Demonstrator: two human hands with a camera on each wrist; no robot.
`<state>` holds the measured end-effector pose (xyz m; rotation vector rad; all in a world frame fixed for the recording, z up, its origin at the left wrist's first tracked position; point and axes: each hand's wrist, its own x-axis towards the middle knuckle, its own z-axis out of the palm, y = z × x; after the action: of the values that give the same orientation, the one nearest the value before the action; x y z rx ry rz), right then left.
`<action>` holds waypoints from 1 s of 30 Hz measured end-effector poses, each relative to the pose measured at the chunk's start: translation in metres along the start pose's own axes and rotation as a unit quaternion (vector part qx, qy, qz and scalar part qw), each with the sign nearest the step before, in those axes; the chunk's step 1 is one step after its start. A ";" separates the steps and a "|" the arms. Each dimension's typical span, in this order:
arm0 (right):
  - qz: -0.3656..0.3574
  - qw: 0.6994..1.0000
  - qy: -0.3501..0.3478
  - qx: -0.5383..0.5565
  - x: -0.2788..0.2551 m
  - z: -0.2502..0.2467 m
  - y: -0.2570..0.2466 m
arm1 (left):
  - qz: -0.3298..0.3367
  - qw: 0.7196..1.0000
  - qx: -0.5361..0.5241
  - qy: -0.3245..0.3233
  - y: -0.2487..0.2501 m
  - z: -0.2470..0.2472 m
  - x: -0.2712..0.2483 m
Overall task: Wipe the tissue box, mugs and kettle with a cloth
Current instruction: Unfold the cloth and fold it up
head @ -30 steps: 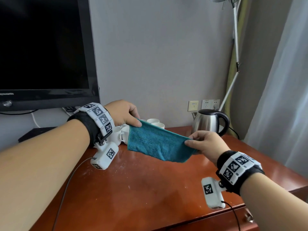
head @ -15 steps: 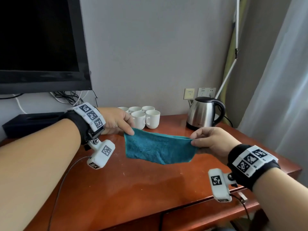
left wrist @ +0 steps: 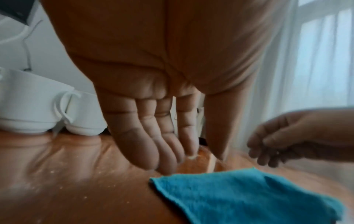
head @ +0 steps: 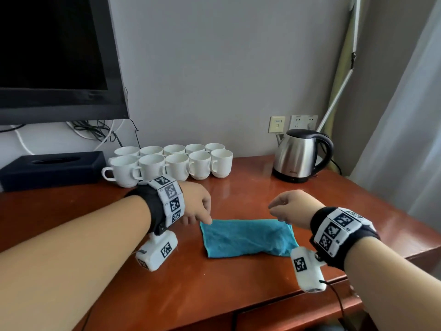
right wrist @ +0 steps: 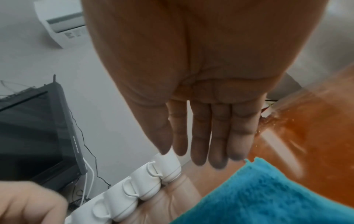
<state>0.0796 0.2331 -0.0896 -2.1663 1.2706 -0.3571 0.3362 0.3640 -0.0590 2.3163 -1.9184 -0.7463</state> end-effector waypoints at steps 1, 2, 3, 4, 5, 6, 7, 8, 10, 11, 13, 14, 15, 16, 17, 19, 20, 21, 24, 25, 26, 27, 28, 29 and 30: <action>0.012 0.999 -0.021 0.023 0.000 0.003 -0.002 | 0.009 1.000 0.012 -0.018 0.002 0.003 -0.001; 0.023 0.998 -0.040 0.036 -0.002 0.005 -0.003 | 0.020 0.999 0.025 -0.032 0.006 0.007 -0.003; 0.030 0.997 -0.054 0.040 -0.003 0.006 -0.003 | 0.034 0.998 0.031 -0.043 0.011 0.011 -0.004; 0.036 0.997 -0.064 0.040 -0.005 0.007 -0.002 | 0.046 0.996 0.043 -0.056 0.017 0.017 -0.006; 0.039 0.996 -0.072 0.038 -0.007 0.008 -0.001 | 0.058 0.994 0.069 -0.067 0.023 0.023 -0.008; 0.041 0.995 -0.081 0.036 -0.009 0.009 0.000 | 0.068 0.989 0.110 -0.075 0.030 0.028 -0.010; 0.043 0.994 -0.090 0.037 -0.011 0.010 0.002 | 0.078 0.982 0.155 -0.076 0.035 0.033 -0.011; 0.047 0.993 -0.098 0.040 -0.014 0.011 0.003 | 0.086 0.974 0.194 -0.073 0.039 0.038 -0.011; 0.052 0.992 -0.109 0.040 -0.019 0.012 0.005 | 0.099 0.965 0.236 -0.060 0.044 0.045 -0.011; 0.053 0.992 -0.111 0.037 -0.021 0.013 0.006 | 0.102 0.961 0.249 -0.056 0.045 0.047 -0.011; 0.054 0.992 -0.109 0.017 -0.025 0.015 0.008 | 0.101 0.954 0.276 -0.058 0.045 0.049 -0.012; 0.054 0.993 -0.107 0.005 -0.027 0.016 0.009 | 0.100 0.950 0.290 -0.063 0.045 0.048 -0.012; 0.055 0.993 -0.106 -0.005 -0.028 0.017 0.010 | 0.099 0.945 0.304 -0.071 0.045 0.048 -0.013; 0.056 0.993 -0.105 -0.013 -0.029 0.018 0.011 | 0.099 0.940 0.317 -0.079 0.044 0.047 -0.014; 0.058 0.993 -0.104 -0.018 -0.030 0.018 0.012 | 0.098 0.935 0.328 -0.087 0.043 0.046 -0.015; 0.063 0.992 -0.103 -0.029 -0.031 0.018 0.011 | 0.101 0.930 0.340 -0.096 0.042 0.044 -0.017; 0.062 0.992 -0.104 -0.040 -0.032 0.018 0.009 | 0.102 0.930 0.339 -0.097 0.041 0.044 -0.017; 0.060 0.991 -0.108 -0.055 -0.033 0.018 0.006 | 0.101 0.933 0.332 -0.096 0.041 0.044 -0.018; 0.052 0.985 -0.130 -0.101 -0.035 0.018 -0.006 | 0.088 0.952 0.281 -0.088 0.037 0.041 -0.021; 0.051 0.984 -0.134 -0.108 -0.034 0.017 -0.010 | 0.081 0.958 0.262 -0.085 0.035 0.040 -0.022; 0.049 0.984 -0.134 -0.105 -0.032 0.017 -0.013 | 0.076 0.962 0.250 -0.083 0.034 0.040 -0.022; 0.046 0.985 -0.133 -0.099 -0.030 0.016 -0.015 | 0.073 0.963 0.247 -0.083 0.033 0.039 -0.023; 0.042 0.987 -0.133 -0.081 -0.028 0.017 -0.017 | 0.072 0.961 0.253 -0.087 0.033 0.039 -0.023; 0.040 0.989 -0.137 -0.045 -0.026 0.019 -0.020 | 0.070 0.958 0.261 -0.093 0.034 0.040 -0.023; 0.044 0.988 -0.144 0.022 -0.025 0.022 -0.023 | 0.068 0.956 0.267 -0.099 0.035 0.041 -0.023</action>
<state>0.0942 0.2706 -0.0914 -2.0295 1.1766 -0.0332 0.2858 0.3884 -0.0762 2.4135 -2.6151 -0.5065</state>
